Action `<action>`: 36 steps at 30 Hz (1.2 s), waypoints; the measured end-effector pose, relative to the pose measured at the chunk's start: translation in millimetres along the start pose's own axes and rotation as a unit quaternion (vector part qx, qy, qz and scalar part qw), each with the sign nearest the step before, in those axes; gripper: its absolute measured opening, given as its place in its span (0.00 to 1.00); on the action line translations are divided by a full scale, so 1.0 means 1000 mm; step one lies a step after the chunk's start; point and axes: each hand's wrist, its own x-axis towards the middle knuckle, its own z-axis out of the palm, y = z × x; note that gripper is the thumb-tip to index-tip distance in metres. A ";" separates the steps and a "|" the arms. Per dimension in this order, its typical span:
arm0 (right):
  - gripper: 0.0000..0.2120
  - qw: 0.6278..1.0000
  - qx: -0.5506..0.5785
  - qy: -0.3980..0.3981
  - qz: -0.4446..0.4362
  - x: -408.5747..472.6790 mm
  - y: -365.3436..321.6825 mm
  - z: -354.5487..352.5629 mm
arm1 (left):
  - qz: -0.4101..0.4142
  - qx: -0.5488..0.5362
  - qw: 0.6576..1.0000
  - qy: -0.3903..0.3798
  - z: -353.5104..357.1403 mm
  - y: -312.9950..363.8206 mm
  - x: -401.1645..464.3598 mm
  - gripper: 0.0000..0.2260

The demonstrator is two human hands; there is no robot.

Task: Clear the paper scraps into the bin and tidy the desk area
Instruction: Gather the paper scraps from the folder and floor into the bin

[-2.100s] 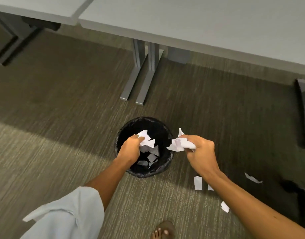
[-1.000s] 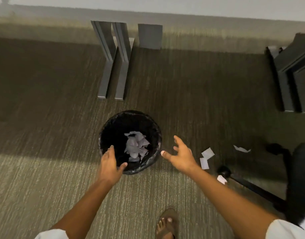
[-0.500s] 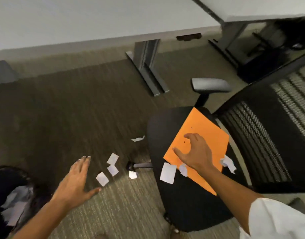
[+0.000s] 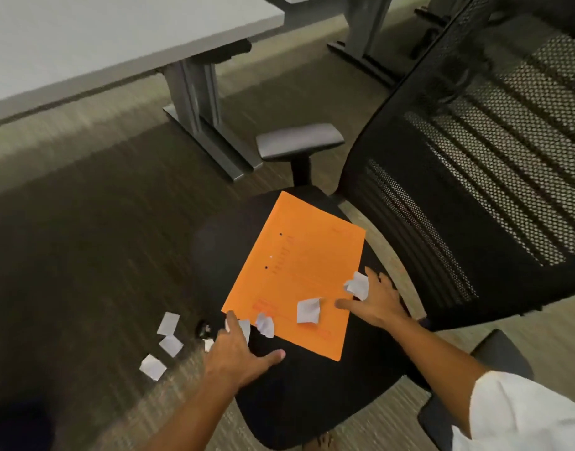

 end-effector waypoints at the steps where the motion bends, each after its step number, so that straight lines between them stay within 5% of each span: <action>1: 0.60 1.000 0.007 -0.023 -0.011 0.002 -0.001 0.004 | -0.018 -0.021 1.000 0.003 0.005 0.007 0.000 0.60; 8: 0.58 0.993 -0.058 -0.060 -0.087 -0.008 -0.032 0.041 | -0.135 -0.088 0.983 0.091 0.018 0.040 0.008 0.55; 13: 0.43 0.978 -0.152 -0.016 -0.139 -0.016 -0.040 0.067 | -0.212 -0.149 0.955 0.143 0.021 0.049 0.018 0.44; 18: 0.27 0.970 -0.183 0.005 -0.160 -0.009 -0.033 0.072 | -0.265 -0.135 0.942 0.154 0.022 0.045 0.026 0.45; 31: 0.15 0.957 -0.172 0.058 -0.227 -0.002 -0.029 0.068 | -0.195 -0.194 0.938 0.212 0.030 0.021 0.020 0.20; 36: 0.11 0.960 -0.143 0.065 -0.232 0.003 -0.033 0.060 | -0.139 -0.108 0.953 0.246 0.032 0.012 0.014 0.14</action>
